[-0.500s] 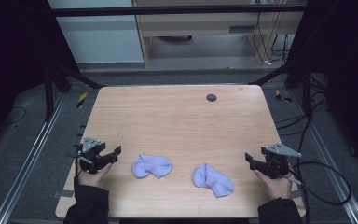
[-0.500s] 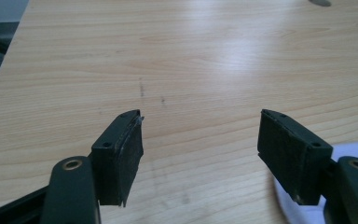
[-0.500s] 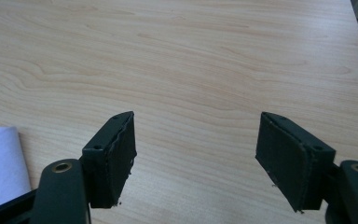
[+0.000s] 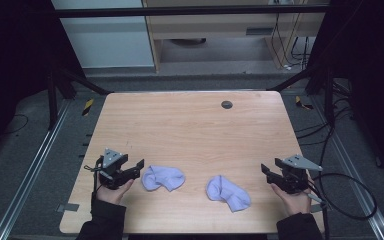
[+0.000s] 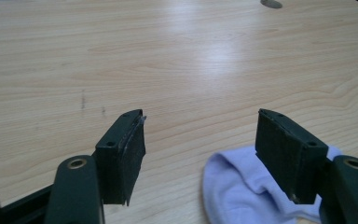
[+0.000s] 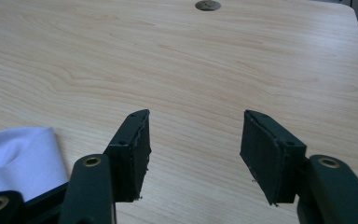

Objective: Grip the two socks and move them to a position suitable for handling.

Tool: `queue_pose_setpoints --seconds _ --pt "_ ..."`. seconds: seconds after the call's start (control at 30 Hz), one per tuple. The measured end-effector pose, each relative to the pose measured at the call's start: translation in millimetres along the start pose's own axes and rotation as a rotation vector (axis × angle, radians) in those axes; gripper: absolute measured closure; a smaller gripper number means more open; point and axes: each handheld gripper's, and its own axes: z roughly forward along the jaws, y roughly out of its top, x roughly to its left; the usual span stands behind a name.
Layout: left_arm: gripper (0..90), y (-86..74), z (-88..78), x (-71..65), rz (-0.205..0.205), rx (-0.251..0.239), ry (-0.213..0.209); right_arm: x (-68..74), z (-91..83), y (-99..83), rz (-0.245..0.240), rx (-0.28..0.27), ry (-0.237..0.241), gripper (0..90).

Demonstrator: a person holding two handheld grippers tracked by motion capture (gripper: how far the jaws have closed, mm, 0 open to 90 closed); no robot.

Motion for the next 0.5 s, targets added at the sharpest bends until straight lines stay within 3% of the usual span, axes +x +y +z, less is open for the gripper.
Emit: queue_pose_setpoints --seconds 0.33,0.5 --pt "32.7 6.7 7.3 -32.1 0.04 -0.005 -0.036 16.0 -0.1 7.8 -0.017 0.025 0.044 44.2" --pt "33.3 11.4 11.9 -47.5 0.066 -0.001 -0.067 25.5 -0.5 11.7 -0.053 0.031 0.067 41.8"
